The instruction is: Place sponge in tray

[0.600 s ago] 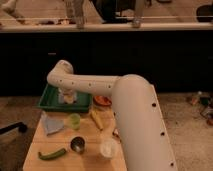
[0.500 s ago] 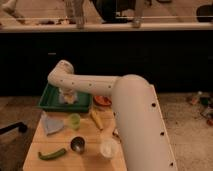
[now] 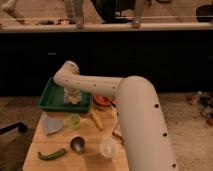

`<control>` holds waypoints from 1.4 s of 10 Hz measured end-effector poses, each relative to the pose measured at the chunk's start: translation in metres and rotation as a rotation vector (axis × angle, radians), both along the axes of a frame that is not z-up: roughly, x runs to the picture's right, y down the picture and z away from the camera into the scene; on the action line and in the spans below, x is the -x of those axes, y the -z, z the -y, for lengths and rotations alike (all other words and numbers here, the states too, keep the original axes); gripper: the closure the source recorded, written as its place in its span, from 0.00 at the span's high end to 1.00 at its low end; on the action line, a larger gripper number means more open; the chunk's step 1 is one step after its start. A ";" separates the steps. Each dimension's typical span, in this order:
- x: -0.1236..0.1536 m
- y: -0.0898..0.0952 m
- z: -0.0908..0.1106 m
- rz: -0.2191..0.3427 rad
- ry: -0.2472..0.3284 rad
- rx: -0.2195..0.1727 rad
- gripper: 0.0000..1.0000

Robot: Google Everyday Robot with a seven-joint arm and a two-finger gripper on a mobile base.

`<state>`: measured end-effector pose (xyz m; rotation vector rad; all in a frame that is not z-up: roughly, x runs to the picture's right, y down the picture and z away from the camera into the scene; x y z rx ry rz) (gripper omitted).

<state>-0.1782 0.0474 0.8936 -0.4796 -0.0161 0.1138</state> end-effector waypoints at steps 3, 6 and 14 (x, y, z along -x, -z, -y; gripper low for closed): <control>-0.008 -0.005 -0.001 -0.019 -0.028 0.007 0.04; -0.010 -0.005 -0.001 -0.020 -0.029 0.007 0.29; -0.010 -0.006 -0.001 -0.021 -0.029 0.008 0.80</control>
